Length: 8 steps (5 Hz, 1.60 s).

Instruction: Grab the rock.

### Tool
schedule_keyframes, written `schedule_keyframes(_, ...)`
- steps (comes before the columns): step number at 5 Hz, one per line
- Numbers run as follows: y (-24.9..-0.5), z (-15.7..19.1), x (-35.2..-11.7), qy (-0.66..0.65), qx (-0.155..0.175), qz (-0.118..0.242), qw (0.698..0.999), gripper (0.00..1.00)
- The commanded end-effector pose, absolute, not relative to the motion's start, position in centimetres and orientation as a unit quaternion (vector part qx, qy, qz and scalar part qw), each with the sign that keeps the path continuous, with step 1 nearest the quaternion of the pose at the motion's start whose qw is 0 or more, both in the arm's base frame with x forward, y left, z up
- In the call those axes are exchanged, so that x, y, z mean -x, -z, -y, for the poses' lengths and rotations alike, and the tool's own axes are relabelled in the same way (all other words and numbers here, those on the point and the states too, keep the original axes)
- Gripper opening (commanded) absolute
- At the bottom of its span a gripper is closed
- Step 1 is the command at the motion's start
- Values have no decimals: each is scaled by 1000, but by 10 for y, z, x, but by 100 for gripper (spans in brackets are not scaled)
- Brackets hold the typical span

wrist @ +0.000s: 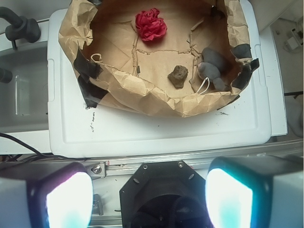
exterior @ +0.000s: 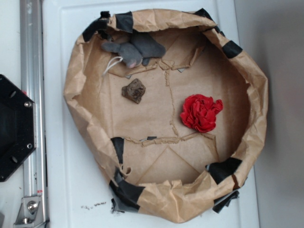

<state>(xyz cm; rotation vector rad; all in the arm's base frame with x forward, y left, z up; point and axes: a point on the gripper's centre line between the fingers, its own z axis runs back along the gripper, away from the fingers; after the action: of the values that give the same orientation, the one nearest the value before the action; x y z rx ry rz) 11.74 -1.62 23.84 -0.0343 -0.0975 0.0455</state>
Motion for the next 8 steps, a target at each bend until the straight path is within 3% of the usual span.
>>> schedule_keyframes(1, -238, 16, -117, -23, 17, 49, 998, 100)
schedule_keyframes(2, -209, -8, -166, -145, 39, 114, 982, 100)
schedule_keyframes(3, -183, -24, -209, -264, 16, 144, 954, 100)
schedule_keyframes(4, -146, -40, -233, -371, 10, 145, 917, 100)
schedule_keyframes(5, -101, -42, -231, -411, -50, 82, 907, 100)
schedule_keyframes(8, -101, -42, -231, -411, -50, 82, 907, 100)
